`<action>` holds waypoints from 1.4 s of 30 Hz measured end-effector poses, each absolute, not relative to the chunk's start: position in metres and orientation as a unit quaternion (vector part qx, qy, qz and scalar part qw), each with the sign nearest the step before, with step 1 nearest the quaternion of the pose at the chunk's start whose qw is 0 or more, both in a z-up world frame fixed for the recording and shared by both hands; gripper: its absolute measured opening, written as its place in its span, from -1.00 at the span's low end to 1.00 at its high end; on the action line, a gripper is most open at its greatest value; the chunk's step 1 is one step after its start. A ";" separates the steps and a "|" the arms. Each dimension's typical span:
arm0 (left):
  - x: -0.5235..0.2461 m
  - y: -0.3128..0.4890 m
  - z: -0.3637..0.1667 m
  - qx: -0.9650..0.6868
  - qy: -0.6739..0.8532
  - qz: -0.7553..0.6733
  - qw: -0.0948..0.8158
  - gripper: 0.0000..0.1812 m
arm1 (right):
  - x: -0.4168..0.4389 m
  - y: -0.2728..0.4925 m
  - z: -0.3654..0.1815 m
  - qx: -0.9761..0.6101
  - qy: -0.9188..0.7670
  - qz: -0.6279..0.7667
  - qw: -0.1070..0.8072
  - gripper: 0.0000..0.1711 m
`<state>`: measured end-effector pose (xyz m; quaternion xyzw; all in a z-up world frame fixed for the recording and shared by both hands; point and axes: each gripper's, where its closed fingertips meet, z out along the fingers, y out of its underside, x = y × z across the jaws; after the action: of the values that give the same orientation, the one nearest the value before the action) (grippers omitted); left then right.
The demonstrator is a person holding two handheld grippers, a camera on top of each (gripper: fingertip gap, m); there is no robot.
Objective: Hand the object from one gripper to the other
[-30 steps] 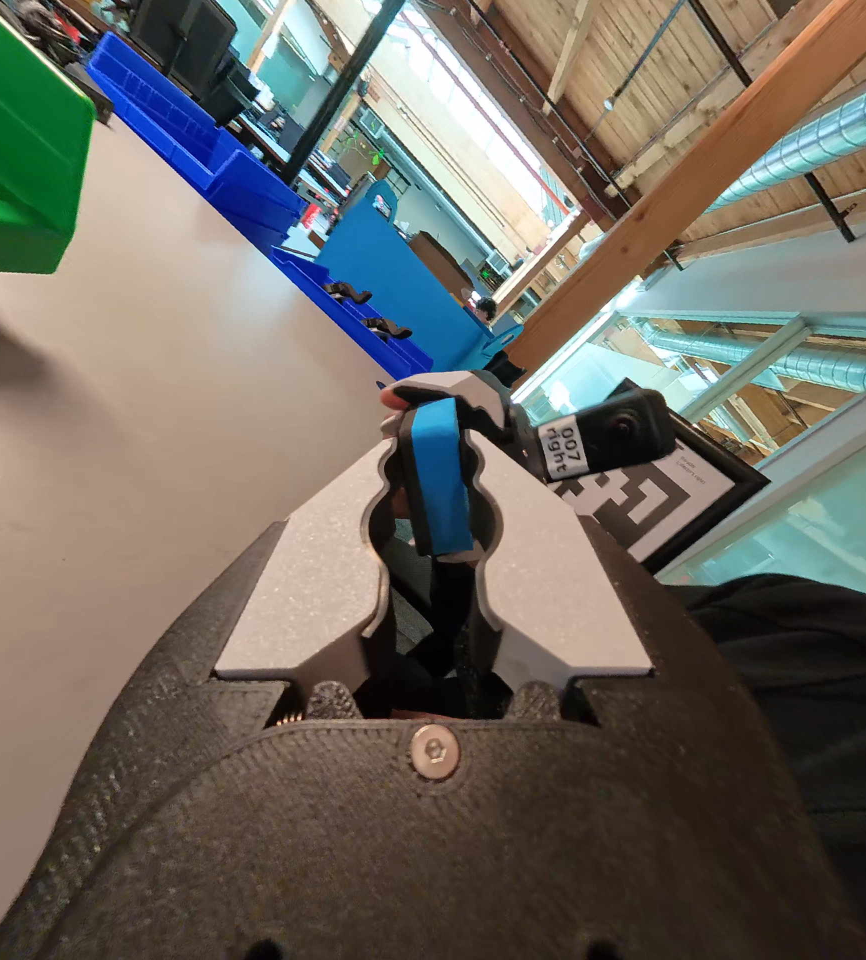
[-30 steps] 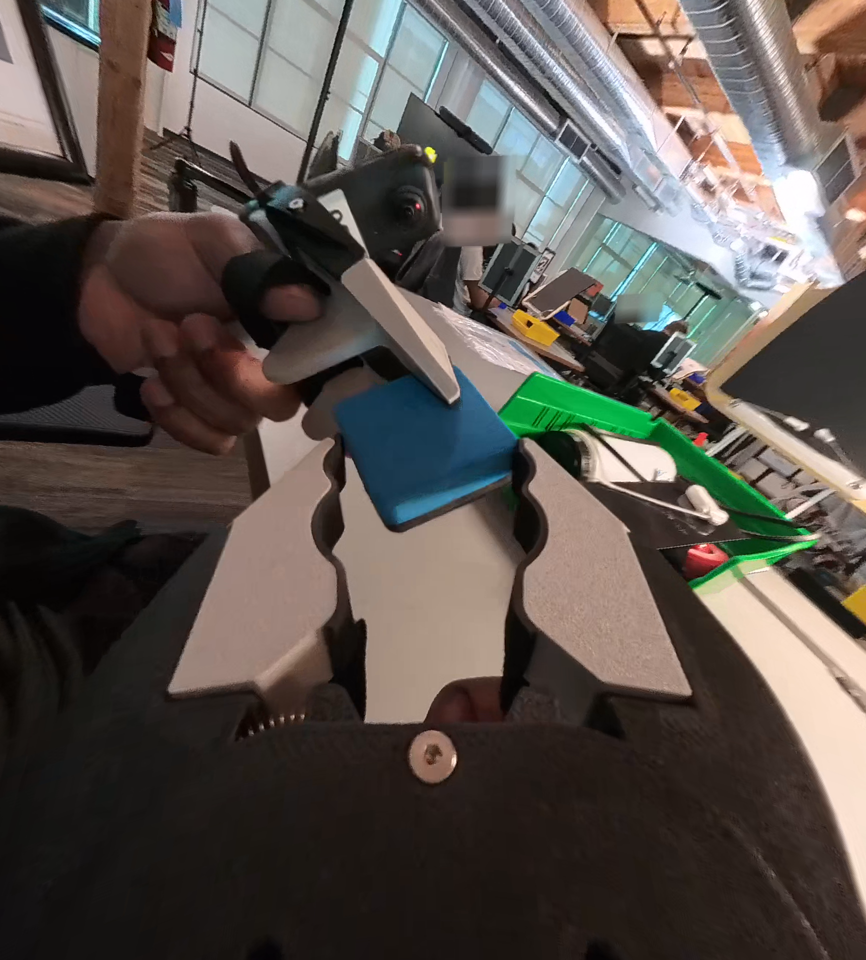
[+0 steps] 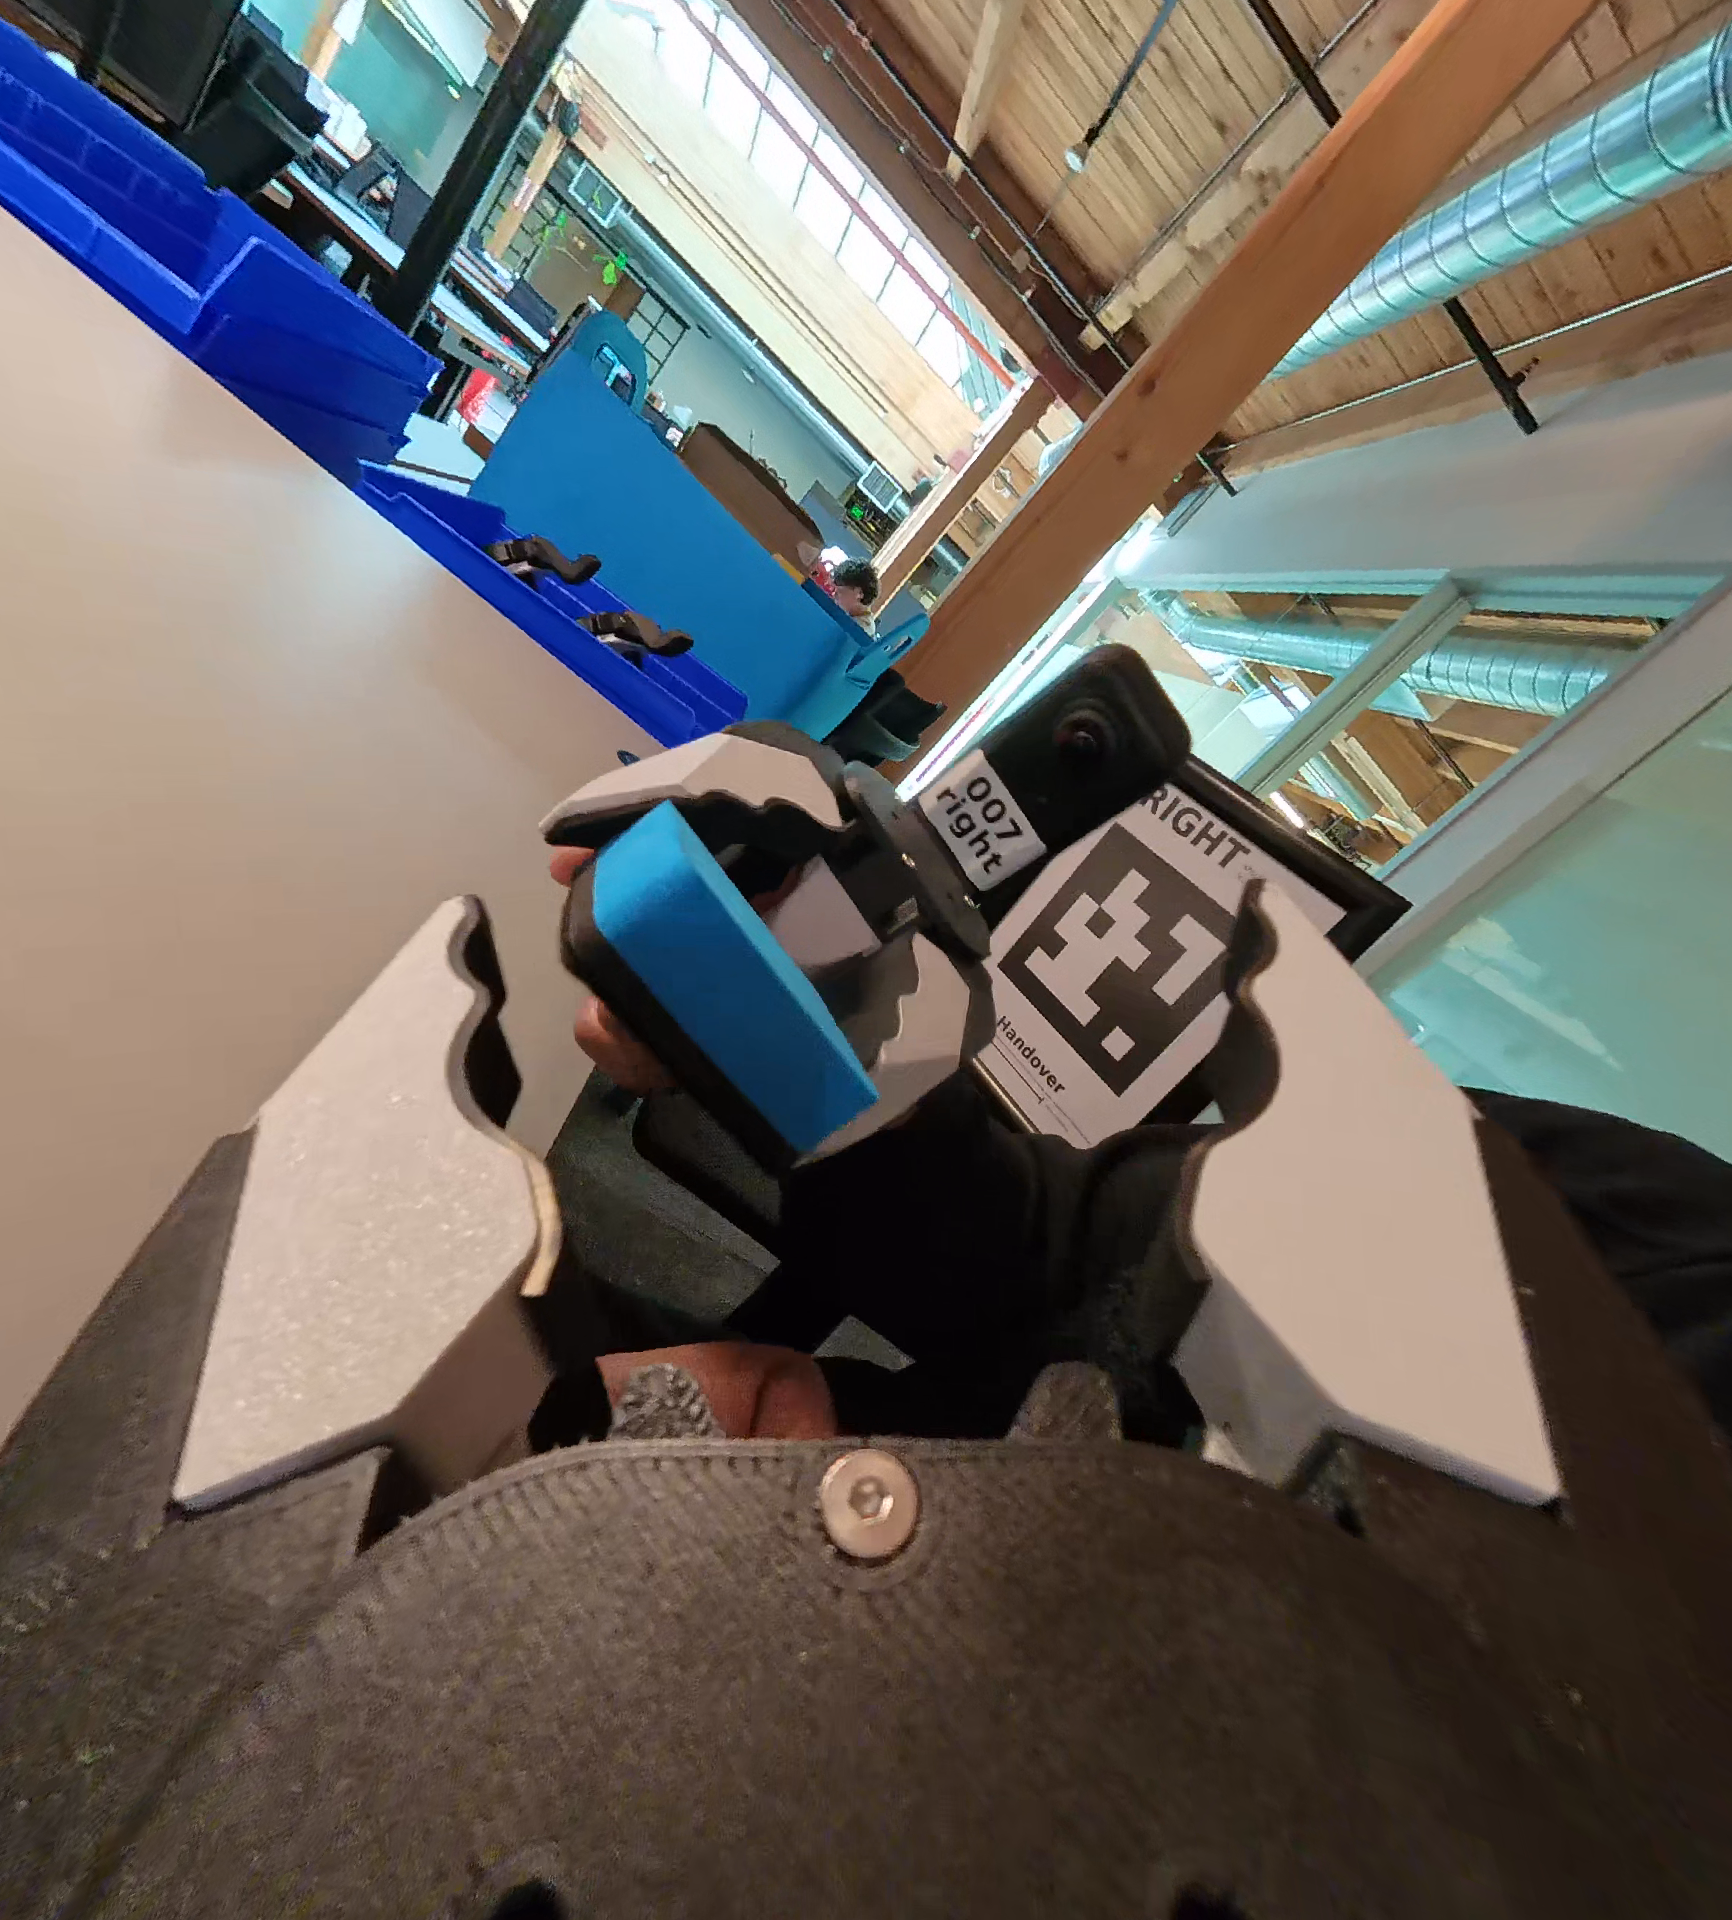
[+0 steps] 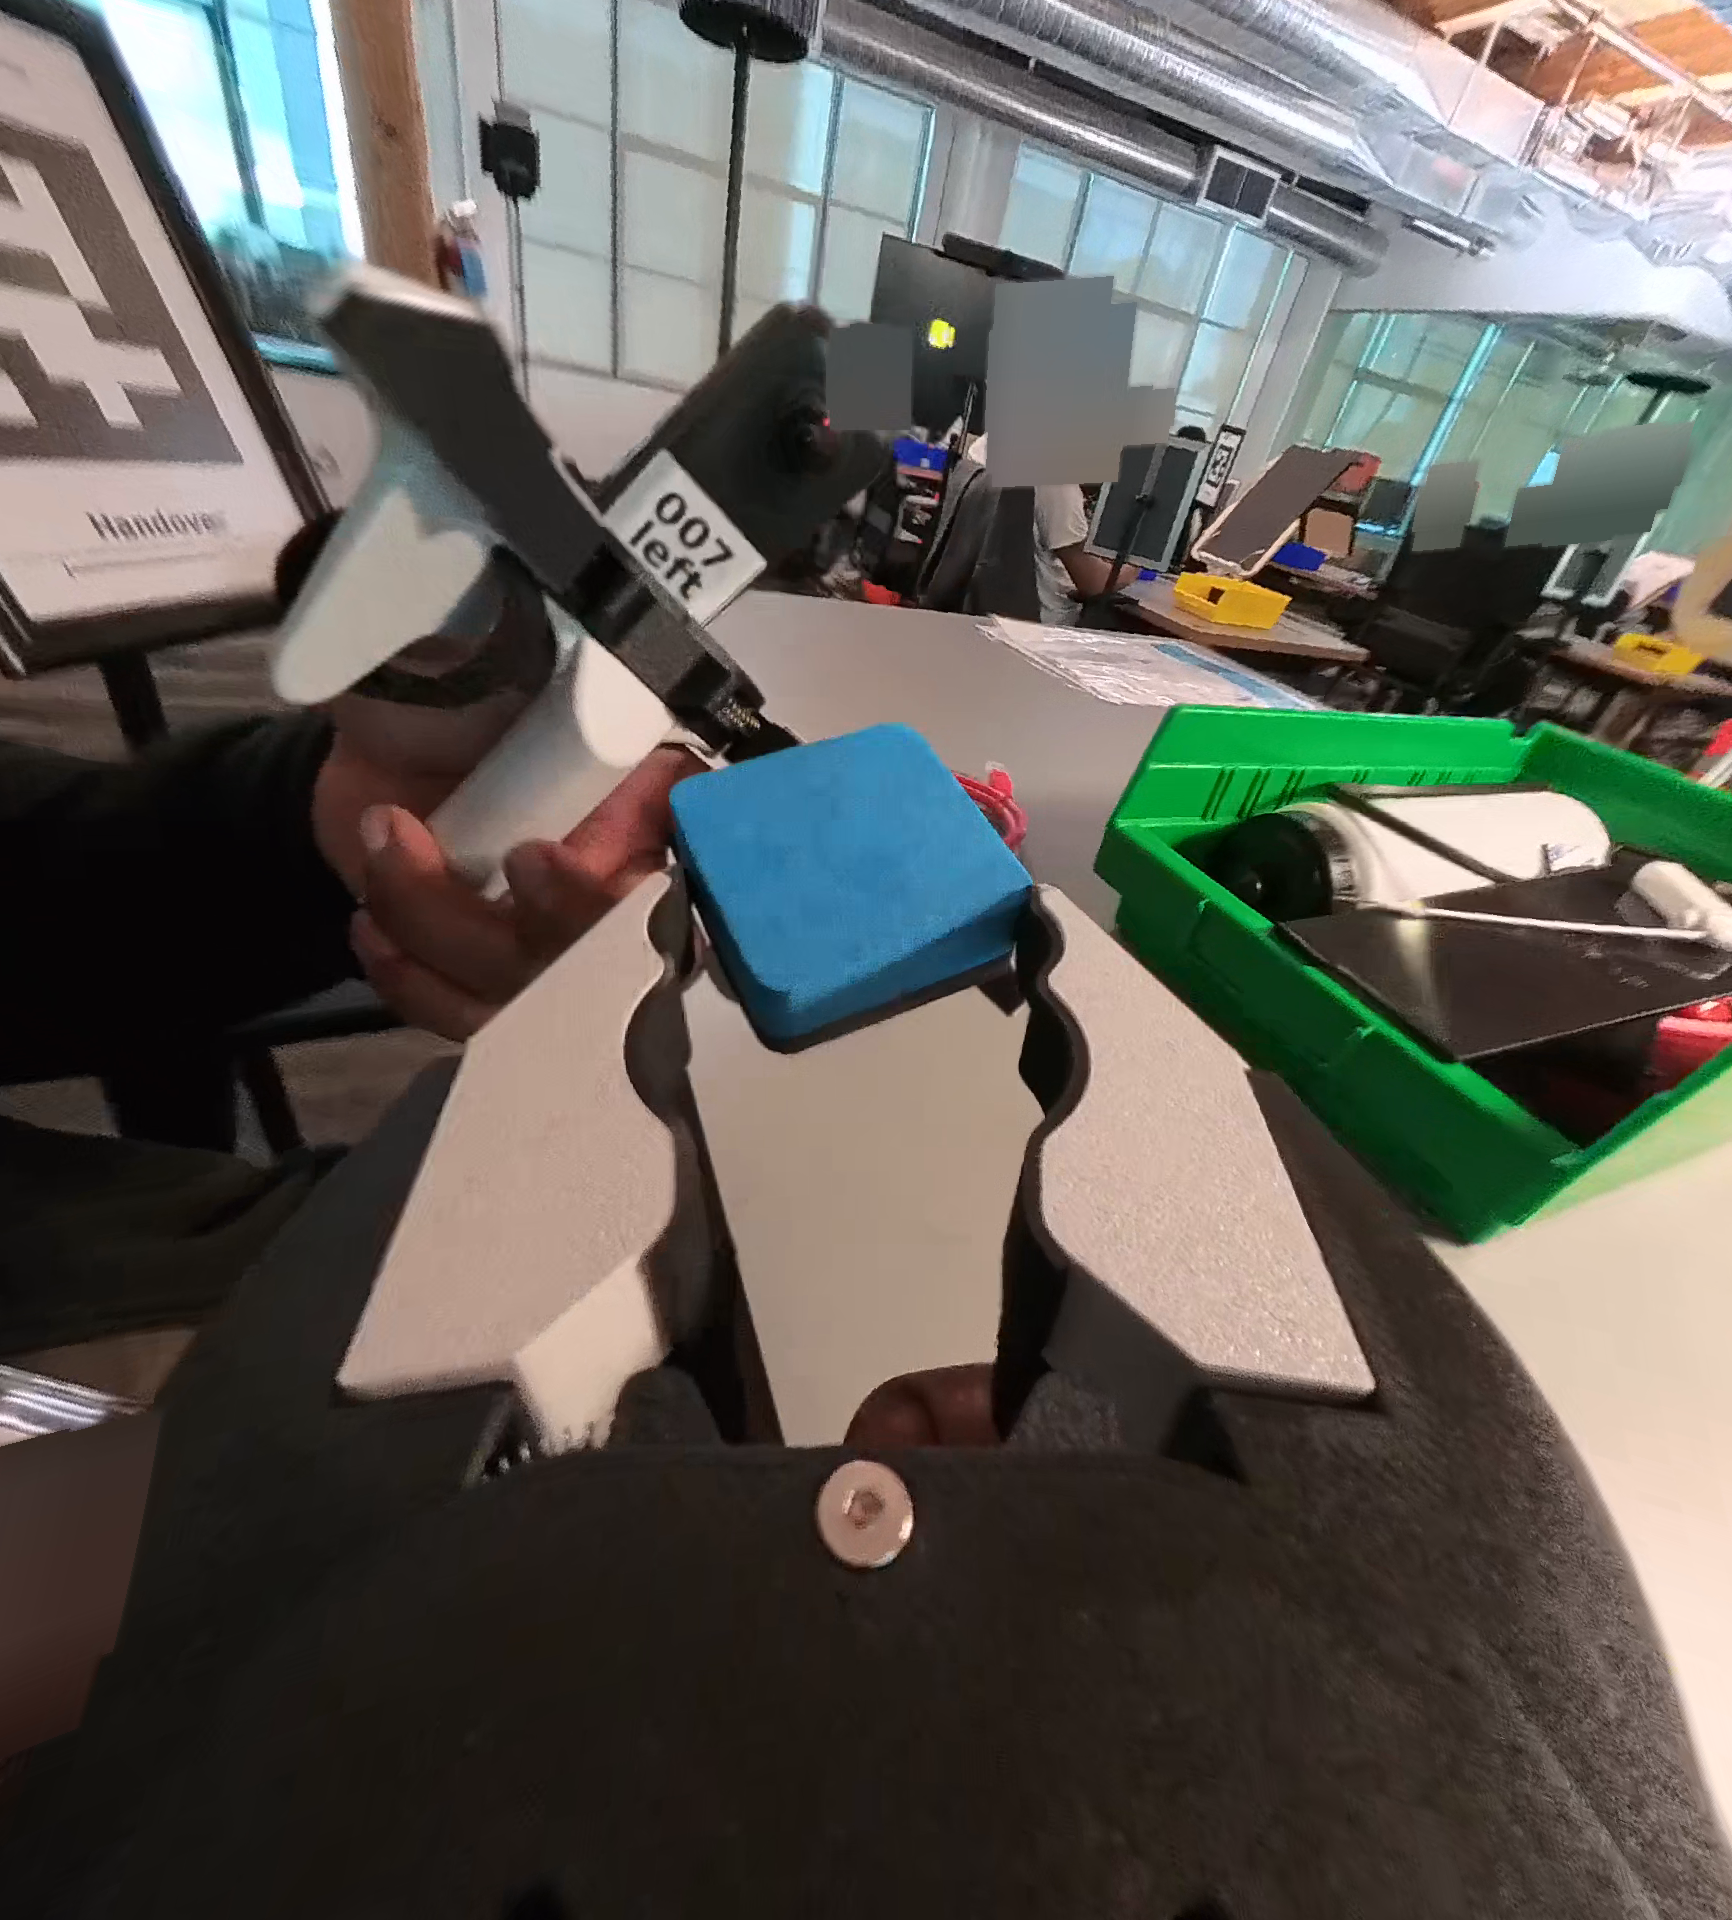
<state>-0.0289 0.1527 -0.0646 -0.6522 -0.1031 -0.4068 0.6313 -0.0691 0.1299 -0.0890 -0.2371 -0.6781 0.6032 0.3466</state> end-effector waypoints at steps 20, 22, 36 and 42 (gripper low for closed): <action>-0.057 0.109 -0.082 -0.674 0.245 0.167 0.676 -0.28 | -0.045 0.100 -0.099 -0.337 -0.596 0.723 -0.092 -0.26; -0.053 0.107 -0.088 -0.676 0.272 0.186 0.659 -0.34 | -0.044 0.095 -0.102 -0.335 -0.602 0.719 -0.097 -0.26; -0.054 0.121 -0.084 -0.708 0.177 0.050 0.682 -0.73 | -0.059 0.122 -0.091 -0.347 -0.589 0.729 0.012 -0.23; -0.079 0.120 -0.076 -0.710 0.043 -0.081 0.698 -0.74 | -0.076 0.147 -0.081 -0.331 -0.597 0.700 0.210 0.00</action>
<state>-0.0787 0.1200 -0.0762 -0.7100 0.0426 -0.0809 0.6982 -0.0762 0.1469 -0.0808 -0.3311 -0.5969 0.7000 0.2097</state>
